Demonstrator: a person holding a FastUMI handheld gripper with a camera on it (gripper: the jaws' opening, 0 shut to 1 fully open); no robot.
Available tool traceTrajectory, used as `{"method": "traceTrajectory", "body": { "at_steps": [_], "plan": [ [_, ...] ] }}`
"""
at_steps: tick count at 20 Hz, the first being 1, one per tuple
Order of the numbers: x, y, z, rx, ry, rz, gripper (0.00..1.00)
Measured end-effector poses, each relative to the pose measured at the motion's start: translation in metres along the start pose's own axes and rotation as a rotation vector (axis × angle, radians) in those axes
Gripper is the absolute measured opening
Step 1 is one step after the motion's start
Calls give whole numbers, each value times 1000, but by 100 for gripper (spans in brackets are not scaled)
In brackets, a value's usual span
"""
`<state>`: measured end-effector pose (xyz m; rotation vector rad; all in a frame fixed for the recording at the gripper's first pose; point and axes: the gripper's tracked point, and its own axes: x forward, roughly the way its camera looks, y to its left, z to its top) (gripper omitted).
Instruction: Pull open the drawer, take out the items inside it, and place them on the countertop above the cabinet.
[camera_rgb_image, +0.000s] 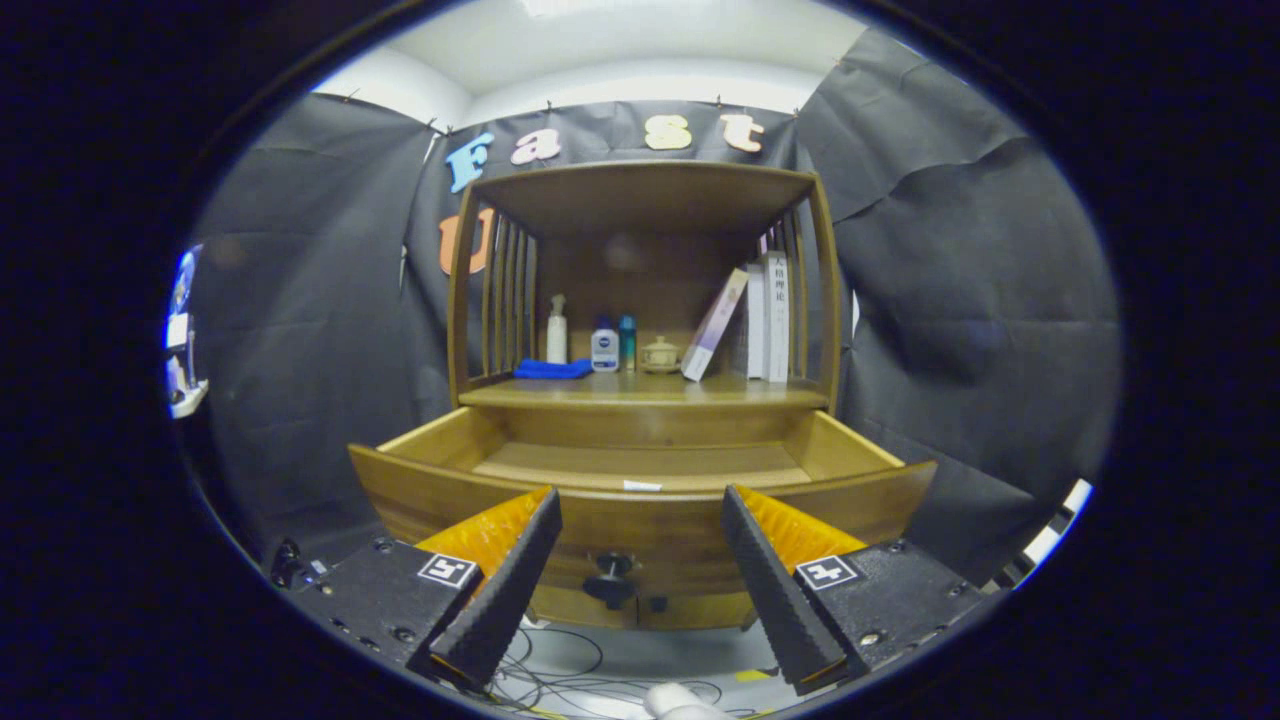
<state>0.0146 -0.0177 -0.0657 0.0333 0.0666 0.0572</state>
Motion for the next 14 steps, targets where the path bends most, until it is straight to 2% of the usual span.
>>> {"method": "traceTrajectory", "body": {
  "at_steps": [3, 6, 11, 14],
  "plan": [
    [-1, 5, 33, 53, -6, 28, 100],
    [7, -2, 63, 73, -15, -2, 100],
    [34, 2, 111, 115, -5, -13, 99],
    [64, 4, 130, 113, 44, -24, 99]
  ]
}}
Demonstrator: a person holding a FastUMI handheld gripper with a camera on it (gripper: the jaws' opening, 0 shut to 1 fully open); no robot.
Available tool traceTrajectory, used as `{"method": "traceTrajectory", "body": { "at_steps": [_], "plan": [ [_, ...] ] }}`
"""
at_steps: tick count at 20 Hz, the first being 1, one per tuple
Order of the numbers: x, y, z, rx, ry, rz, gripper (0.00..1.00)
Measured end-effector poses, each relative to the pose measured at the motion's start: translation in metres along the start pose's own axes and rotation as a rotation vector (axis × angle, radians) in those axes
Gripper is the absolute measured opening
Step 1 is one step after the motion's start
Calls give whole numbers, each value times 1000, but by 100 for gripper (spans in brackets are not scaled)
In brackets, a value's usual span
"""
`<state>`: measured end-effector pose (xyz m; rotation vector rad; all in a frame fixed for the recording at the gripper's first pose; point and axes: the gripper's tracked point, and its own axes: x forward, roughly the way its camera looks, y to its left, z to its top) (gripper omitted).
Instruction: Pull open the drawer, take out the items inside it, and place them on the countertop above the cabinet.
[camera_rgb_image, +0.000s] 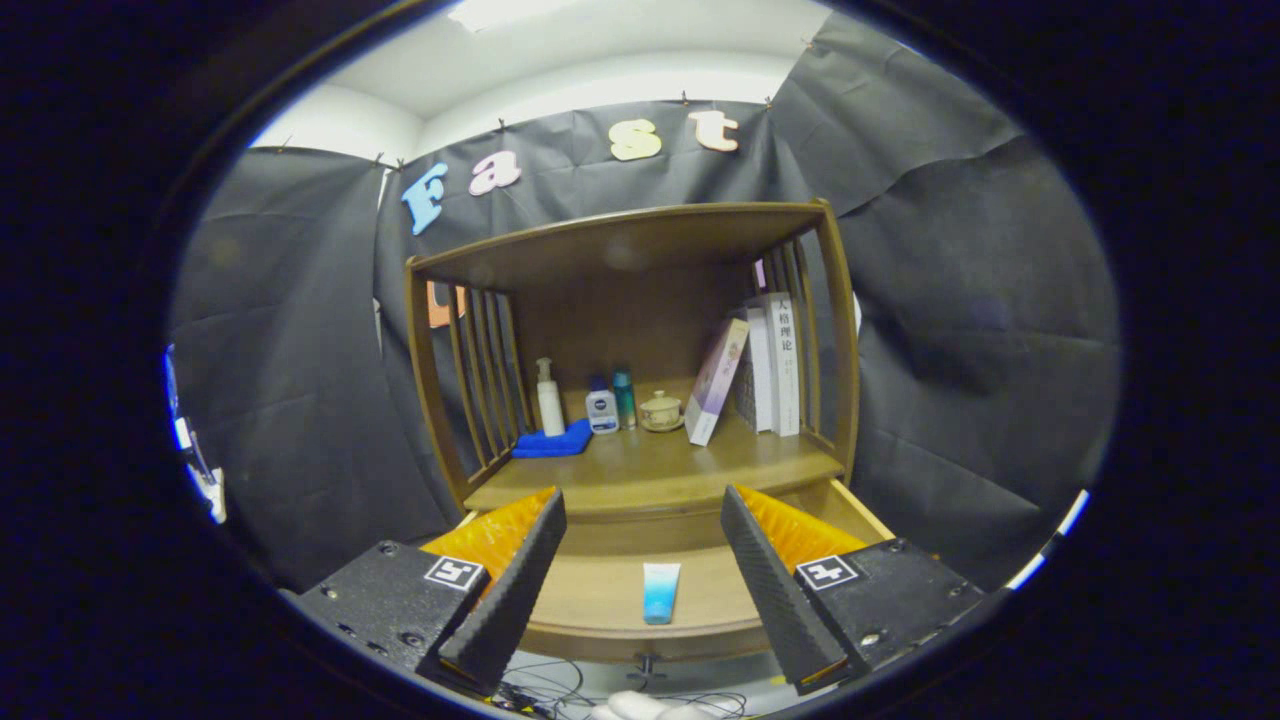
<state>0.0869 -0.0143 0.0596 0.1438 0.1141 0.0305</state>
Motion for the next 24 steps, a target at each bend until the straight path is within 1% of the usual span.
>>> {"method": "traceTrajectory", "body": {
  "at_steps": [4, 7, 11, 14, 17, 19, 23, 24],
  "plan": [
    [36, 14, 22, -5, 39, 5, 99],
    [67, 17, 16, -37, 120, -19, 99],
    [111, 12, -16, -69, 298, -63, 99],
    [134, 8, -55, -50, 466, -76, 99],
    [147, -4, -92, -51, 614, -118, 99],
    [153, -10, -119, -42, 723, -132, 99],
    [161, -15, -163, -11, 894, -140, 99],
    [163, -12, -169, 0, 923, -127, 99]
  ]
}}
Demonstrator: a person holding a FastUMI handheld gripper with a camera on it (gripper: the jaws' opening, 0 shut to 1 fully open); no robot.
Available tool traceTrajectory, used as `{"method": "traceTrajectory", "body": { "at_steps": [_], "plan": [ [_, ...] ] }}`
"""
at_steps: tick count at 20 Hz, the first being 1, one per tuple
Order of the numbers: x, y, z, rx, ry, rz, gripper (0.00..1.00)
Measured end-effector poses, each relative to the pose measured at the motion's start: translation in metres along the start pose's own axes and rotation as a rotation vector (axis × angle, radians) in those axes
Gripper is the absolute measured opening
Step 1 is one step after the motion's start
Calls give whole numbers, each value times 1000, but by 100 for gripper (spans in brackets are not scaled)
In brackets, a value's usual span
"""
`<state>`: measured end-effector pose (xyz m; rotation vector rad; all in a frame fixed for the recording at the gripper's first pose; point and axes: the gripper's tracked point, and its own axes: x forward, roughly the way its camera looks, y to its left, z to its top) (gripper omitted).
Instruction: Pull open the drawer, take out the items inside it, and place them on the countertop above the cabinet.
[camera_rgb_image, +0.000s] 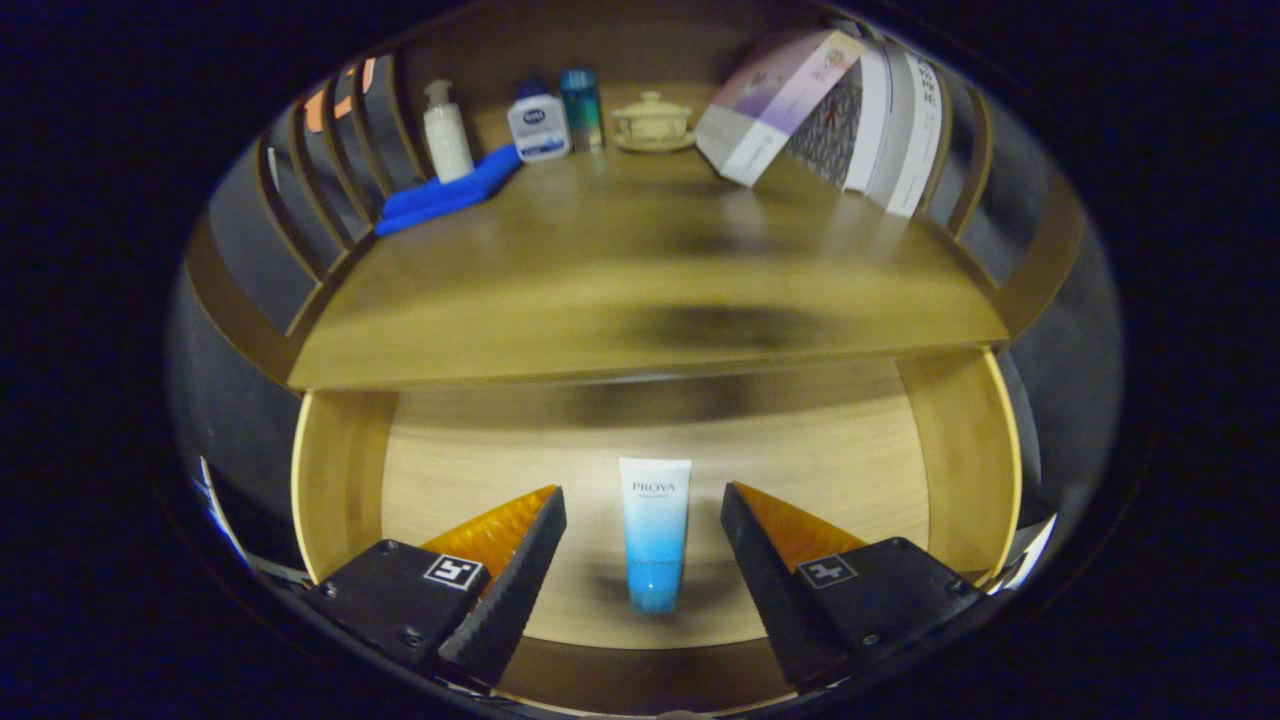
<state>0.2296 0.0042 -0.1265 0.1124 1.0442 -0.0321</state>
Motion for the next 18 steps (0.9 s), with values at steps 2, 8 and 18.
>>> {"method": "traceTrajectory", "body": {
  "at_steps": [2, 8, 18],
  "plan": [
    [12, -6, -7, 2, 48, -27, 99],
    [30, -14, -30, -4, 175, -46, 98],
    [39, -21, -51, -8, 280, -100, 66]
  ]
}}
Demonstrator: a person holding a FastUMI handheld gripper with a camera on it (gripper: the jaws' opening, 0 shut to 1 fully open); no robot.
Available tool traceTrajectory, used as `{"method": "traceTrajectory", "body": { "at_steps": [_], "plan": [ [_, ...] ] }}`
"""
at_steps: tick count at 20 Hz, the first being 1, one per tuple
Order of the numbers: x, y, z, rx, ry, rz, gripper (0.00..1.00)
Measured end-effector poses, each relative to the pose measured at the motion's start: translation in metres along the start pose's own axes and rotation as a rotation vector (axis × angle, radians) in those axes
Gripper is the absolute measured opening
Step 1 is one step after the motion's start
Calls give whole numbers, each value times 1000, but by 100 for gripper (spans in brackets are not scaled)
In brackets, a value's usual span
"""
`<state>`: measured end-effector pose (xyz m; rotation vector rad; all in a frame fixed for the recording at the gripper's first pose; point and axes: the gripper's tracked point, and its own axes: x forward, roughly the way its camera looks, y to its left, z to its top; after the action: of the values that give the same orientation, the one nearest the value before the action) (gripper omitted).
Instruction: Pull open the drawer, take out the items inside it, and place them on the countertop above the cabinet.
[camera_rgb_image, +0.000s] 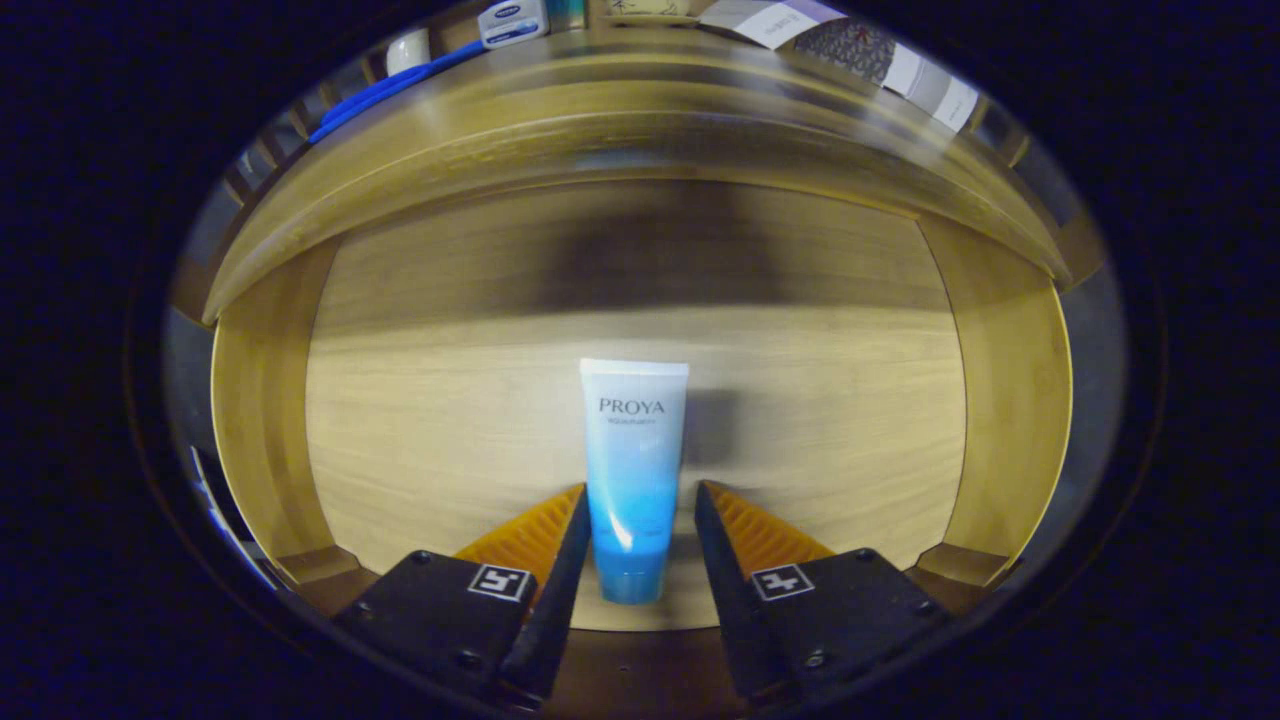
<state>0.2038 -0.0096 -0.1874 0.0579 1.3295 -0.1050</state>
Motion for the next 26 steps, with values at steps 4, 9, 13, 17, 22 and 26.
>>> {"method": "traceTrajectory", "body": {
  "at_steps": [4, 9, 13, 17, 22, 26],
  "plan": [
    [-5, 1, -1, 21, -7, 35, 47],
    [-35, -1, 0, 21, -63, 78, 46],
    [-70, -3, -4, -13, -119, 91, 46],
    [-105, 3, -1, -34, -171, 116, 46],
    [-141, 3, 23, -35, -231, 119, 47],
    [-155, 5, 50, -22, -253, 107, 46]
  ]
}}
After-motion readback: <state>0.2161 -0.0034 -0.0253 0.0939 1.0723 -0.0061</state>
